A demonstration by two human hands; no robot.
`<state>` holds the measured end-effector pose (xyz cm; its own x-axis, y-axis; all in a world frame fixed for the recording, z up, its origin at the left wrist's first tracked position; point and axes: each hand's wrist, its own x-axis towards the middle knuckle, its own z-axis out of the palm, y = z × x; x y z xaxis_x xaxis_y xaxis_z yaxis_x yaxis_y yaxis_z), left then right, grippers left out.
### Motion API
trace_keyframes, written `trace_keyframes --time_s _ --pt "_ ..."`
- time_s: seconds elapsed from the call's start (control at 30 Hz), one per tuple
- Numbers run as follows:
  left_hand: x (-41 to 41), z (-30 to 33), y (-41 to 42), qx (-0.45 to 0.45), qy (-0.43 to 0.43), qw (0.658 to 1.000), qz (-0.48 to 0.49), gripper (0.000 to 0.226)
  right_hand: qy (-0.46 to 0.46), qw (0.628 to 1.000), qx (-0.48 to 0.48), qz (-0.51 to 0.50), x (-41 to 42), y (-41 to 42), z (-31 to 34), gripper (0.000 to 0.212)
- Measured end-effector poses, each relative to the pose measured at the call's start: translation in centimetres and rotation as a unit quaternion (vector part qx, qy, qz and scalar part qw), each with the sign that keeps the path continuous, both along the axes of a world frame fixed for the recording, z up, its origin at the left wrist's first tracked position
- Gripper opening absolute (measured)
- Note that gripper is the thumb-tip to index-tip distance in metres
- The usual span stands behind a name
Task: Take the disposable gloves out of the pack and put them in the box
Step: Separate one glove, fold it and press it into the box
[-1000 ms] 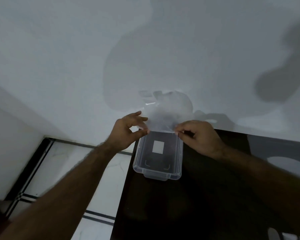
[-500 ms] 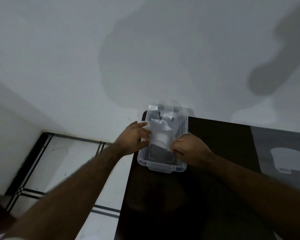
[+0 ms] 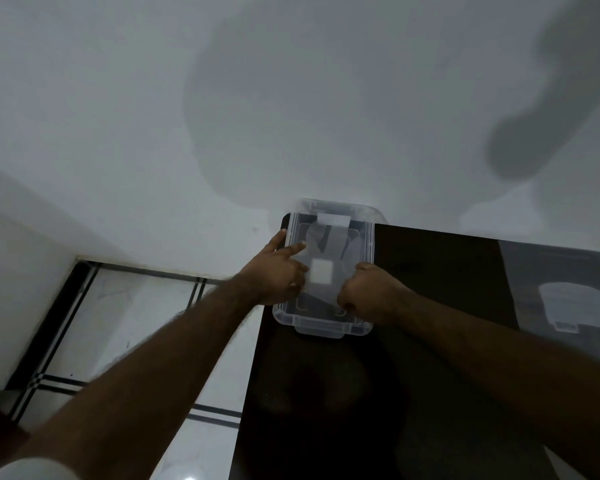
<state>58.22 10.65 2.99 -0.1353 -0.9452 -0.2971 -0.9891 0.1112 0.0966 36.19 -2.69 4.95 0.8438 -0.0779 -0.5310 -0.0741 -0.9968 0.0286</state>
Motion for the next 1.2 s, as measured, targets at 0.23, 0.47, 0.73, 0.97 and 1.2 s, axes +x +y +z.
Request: trace_keyframes --time_s 0.23,0.47,0.73,0.97,1.2 --pt "-0.9 0.0 0.0 0.052 -0.051 0.996 -0.047 0.050 0.093 0.995 0.036 0.031 0.9 0.1 0.4 0.030" --pt "-0.2 0.2 1.0 -0.003 -0.069 0.997 -0.034 0.090 0.042 0.987 0.140 -0.061 2.3 -1.1 -0.2 0.048" --pt "-0.1 1.0 0.7 -0.064 -0.051 0.996 0.033 0.092 -0.015 0.999 0.028 0.014 3.9 -0.6 -0.3 0.031" --pt "-1.0 0.9 -1.8 -0.007 -0.134 0.990 0.033 0.120 0.037 0.999 -0.001 0.007 4.3 1.1 -0.8 0.040" --pt "-1.5 1.0 -0.5 -0.038 -0.122 0.990 -0.054 0.066 -0.007 0.999 -0.041 -0.003 3.9 1.3 -0.9 0.061"
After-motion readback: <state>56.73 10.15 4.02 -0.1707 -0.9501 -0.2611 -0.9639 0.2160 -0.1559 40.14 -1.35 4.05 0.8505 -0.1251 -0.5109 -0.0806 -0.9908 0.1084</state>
